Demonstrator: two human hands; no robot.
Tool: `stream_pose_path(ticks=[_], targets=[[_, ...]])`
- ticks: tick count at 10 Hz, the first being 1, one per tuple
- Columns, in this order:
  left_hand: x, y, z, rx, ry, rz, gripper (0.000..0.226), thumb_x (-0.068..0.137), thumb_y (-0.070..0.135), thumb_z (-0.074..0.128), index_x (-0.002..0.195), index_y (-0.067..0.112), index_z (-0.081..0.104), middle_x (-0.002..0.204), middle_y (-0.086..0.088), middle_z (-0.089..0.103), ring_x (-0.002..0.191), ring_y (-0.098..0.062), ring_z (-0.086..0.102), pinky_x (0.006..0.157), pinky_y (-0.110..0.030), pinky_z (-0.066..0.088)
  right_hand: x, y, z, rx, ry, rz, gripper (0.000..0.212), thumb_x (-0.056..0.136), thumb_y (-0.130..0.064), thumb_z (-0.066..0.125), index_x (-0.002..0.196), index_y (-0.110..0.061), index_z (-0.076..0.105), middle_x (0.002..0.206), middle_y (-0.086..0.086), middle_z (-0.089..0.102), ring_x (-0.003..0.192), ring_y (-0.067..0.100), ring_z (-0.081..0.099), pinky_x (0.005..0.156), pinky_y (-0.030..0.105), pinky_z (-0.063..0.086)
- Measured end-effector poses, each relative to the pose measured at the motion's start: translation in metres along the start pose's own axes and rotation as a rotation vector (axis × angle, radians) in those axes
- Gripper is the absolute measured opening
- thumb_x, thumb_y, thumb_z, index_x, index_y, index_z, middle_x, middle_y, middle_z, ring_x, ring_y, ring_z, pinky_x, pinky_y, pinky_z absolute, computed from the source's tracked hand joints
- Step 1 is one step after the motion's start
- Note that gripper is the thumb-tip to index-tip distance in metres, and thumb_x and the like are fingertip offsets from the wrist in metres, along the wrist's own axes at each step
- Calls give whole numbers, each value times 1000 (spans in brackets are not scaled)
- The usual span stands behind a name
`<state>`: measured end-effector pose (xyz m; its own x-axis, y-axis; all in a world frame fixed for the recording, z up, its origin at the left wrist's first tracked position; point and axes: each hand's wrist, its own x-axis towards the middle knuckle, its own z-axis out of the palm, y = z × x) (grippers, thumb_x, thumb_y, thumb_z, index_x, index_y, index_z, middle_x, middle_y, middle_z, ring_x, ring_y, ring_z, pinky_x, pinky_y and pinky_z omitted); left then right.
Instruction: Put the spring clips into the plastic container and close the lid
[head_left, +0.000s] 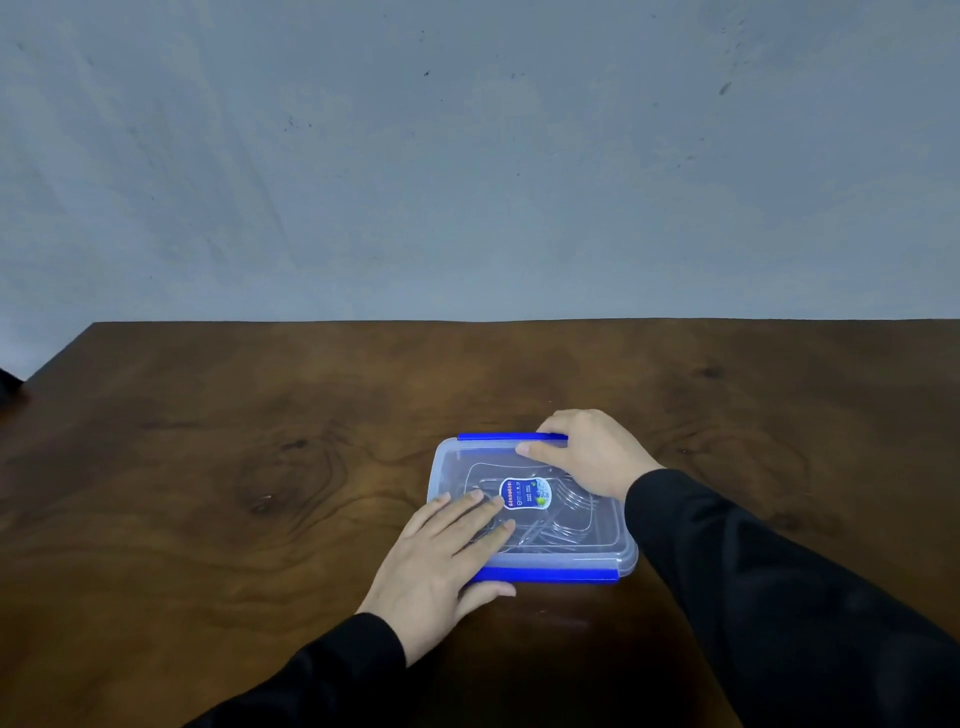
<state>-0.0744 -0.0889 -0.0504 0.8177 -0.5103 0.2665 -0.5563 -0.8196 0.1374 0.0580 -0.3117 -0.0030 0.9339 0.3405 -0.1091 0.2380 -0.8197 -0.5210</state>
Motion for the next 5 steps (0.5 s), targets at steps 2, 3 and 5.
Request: stream_pose_path(ticks=[2,3,5], targets=[[1,2,3,-191,78,-103,54,93,64,44,132,30,60,142,10,54,139,-5,33,118,-27,8,4,3,4,-29,35,-27,53,85,-68,57,99,-22,79,90,-5,71,82,14,66,74,41,60],[0,5,3,-197,66,-128,54,93,65,42,132,32,59,143,12,53,140,-2,31,119,-26,6,5,3,3,-59,50,-39,53,85,-68,56,98,-21,79,88,-4,71,81,15,66,74,42,60],[-4,6,-4,-313,102,-94,60,92,63,50,143,31,48,155,12,38,146,-4,18,119,-31,7,-2,2,5,36,149,-87,45,96,-57,51,117,-24,74,112,-7,71,105,14,63,95,39,53]])
